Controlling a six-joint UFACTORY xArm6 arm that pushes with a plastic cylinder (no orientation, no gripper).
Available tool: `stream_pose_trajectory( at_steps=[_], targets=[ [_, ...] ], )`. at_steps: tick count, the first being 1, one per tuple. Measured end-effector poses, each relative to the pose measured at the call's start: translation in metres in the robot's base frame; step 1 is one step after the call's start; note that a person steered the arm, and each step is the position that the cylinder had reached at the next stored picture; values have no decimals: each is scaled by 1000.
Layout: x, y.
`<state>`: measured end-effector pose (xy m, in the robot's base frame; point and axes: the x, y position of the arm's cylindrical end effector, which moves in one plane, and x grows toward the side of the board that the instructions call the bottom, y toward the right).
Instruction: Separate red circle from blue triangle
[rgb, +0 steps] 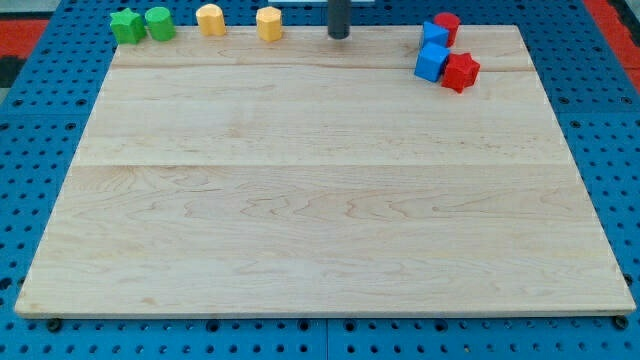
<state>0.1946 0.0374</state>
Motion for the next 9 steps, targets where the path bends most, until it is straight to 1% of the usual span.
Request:
stream_pose_trajectory(
  at_steps=[1, 2, 3, 4, 5, 6, 7, 8, 9],
  targets=[
    [-3, 22],
    [38, 13],
    [94, -38],
    [181, -24],
    [229, 49],
    [223, 169],
    [190, 285],
    [127, 308],
    [-3, 270]
  ],
)
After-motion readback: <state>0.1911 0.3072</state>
